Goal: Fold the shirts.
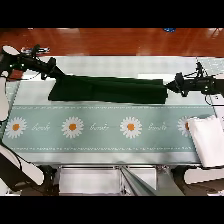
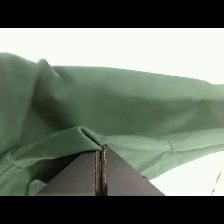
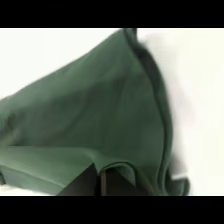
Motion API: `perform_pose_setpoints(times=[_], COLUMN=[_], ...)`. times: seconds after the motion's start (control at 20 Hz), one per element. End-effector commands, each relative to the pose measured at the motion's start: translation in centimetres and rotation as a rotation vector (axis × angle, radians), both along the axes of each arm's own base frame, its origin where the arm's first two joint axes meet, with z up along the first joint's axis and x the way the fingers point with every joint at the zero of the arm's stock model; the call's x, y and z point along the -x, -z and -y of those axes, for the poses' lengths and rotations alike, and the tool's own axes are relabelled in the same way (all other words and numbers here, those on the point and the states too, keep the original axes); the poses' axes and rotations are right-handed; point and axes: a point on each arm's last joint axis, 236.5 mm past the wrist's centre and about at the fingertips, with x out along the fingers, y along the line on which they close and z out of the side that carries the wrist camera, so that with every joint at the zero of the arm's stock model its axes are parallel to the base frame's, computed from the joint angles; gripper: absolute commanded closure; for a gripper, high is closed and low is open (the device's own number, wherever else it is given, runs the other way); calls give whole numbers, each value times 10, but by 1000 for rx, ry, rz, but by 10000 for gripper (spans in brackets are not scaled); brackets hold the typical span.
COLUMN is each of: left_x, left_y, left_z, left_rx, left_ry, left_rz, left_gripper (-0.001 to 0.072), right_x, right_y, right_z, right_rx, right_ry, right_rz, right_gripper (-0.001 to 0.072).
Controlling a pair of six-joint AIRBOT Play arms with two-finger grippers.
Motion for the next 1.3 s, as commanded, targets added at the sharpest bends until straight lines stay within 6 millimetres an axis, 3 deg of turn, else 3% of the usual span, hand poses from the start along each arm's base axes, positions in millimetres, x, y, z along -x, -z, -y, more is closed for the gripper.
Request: perform_pose_setpoints(times=[0.0,0.05,0.1,0.15,0.3,0.4,0.55,0.6,0.7,0.75,0.85,1.05,1.25], left_x=[-6,-5,-2,1,11,14,19,23,41,54,76,114,142], left_y=[18,20,20,19,7,-23,-84,-102,-127,-133,-137,-120,-83], left_z=[9,12,16,15,-21,-53,-91,-90,-70,-55,-27,-2,17], left_rx=[5,7,8,6,-18,-31,-110,-142,-222,-260,-303,-373,-352], left_ry=[17,24,37,48,-29,-68,-133,-123,-40,-6,-2,-123,-67], left_rz=[-12,-18,-27,-36,-122,-66,59,101,191,233,336,531,447], left_gripper=[657,484,188,199,199,199,199,199,199,199,199,199,199], right_x=[-12,-18,-25,-29,-27,-14,10,23,44,50,60,63,51], right_y=[13,16,16,14,-14,-46,-80,-82,-71,-61,-35,3,21], right_z=[-3,-6,-7,-6,-2,13,66,85,113,121,117,86,73], right_rx=[-9,-9,-5,1,-43,-72,55,138,261,296,260,117,-15], right_ry=[28,47,67,80,32,-5,31,49,146,201,279,230,255], right_rz=[-3,4,19,35,53,73,116,101,50,36,4,-25,-42], right_gripper=[685,596,375,297,297,297,297,297,297,297,297,297,297])
